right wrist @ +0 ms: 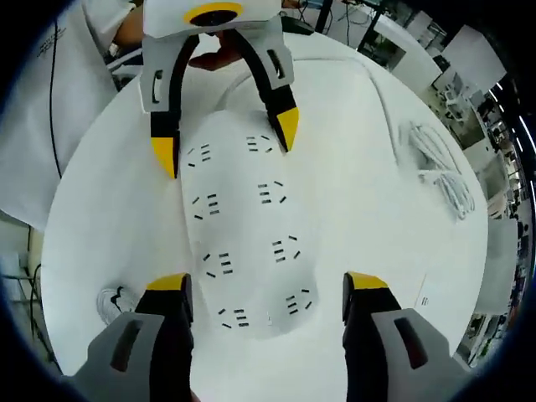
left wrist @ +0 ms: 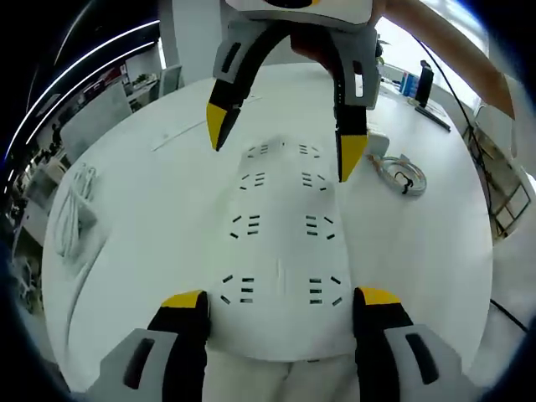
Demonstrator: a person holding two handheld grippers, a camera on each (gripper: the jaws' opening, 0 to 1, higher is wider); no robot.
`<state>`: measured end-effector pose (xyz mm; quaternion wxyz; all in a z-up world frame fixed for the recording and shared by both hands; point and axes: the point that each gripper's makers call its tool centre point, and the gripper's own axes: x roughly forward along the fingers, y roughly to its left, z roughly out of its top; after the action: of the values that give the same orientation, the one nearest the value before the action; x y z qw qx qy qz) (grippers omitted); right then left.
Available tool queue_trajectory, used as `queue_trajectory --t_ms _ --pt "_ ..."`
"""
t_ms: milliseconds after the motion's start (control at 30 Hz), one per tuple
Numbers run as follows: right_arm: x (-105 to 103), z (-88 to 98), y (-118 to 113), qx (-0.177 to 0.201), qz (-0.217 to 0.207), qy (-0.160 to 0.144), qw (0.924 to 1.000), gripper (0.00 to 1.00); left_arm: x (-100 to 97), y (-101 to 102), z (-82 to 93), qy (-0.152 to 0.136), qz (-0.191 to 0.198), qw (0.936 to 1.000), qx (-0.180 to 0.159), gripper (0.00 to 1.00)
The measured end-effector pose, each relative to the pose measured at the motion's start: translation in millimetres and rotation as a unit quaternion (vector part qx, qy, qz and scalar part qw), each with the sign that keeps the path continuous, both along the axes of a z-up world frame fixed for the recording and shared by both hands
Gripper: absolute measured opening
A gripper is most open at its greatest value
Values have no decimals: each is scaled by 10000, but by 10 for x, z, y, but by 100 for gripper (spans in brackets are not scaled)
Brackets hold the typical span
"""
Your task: Straighten the power strip on the desk, plug the charger into it
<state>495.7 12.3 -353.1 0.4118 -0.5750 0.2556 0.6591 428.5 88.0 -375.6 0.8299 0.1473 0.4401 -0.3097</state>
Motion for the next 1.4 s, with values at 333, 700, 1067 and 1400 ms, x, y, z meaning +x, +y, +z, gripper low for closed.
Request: queue_trajectory --t_ms 333,700,1067,1400 --pt "76 -167 -124 -496 -62 270 9984 67 -67 -48 -10 51 -23 10000 29 72" --pt "106 -232 -99 -682 143 409 9967 66 -115 -58 -20 87 -47 9999 58 71" --pt "28 -218 -150 -639 56 427 9970 66 -129 -72 -21 135 -146 9998 96 71" --pt "-46 -220 -199 -582 -163 440 9972 66 -110 -88 -22 198 -412 9988 163 71"
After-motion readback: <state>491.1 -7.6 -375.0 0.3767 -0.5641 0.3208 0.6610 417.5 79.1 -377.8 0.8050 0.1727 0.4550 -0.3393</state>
